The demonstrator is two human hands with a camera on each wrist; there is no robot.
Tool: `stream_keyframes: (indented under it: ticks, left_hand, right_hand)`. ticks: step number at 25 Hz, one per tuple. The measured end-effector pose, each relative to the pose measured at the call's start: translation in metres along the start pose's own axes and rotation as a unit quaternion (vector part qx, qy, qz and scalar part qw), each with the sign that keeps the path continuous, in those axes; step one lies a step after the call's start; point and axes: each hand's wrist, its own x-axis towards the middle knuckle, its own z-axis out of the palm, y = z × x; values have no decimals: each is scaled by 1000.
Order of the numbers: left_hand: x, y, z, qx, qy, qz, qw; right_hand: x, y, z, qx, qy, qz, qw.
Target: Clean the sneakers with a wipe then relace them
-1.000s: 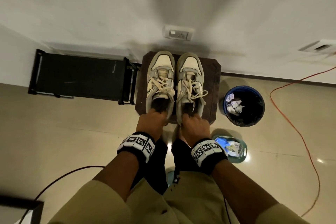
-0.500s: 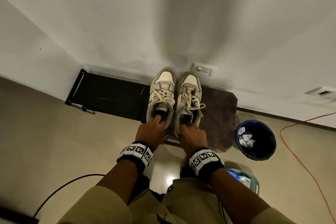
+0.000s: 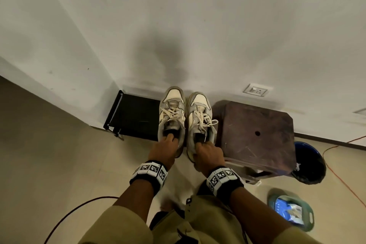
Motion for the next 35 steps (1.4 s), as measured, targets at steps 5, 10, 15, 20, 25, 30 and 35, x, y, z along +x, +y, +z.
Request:
stream_keyframes:
  ticks: [5, 10, 15, 20, 25, 30, 35]
  left_hand:
    - [20, -57, -8, 13, -18, 6, 1000]
    - [66, -112, -5, 38, -69, 9, 997]
    - [107, -153, 11, 44, -131, -1, 990]
    - [175, -179, 43, 46, -120, 25, 991]
    - [246, -199, 108, 73, -159, 43, 984]
    - [264, -217, 153, 55, -187, 50, 980]
    - [264, -241, 175, 39, -206, 63, 976]
  right_hand:
    - [40, -40, 1, 21, 4, 20, 1000]
    - [107, -66, 10, 49, -23, 22, 998]
    - [152, -83, 22, 65, -66, 19, 995]
    - [212, -73, 54, 72, -61, 32, 995]
    - [276, -64, 122, 60, -95, 87, 990]
    - [303, -75, 171, 61, -129, 125, 982]
    - [300, -89, 191, 114, -138, 158, 971]
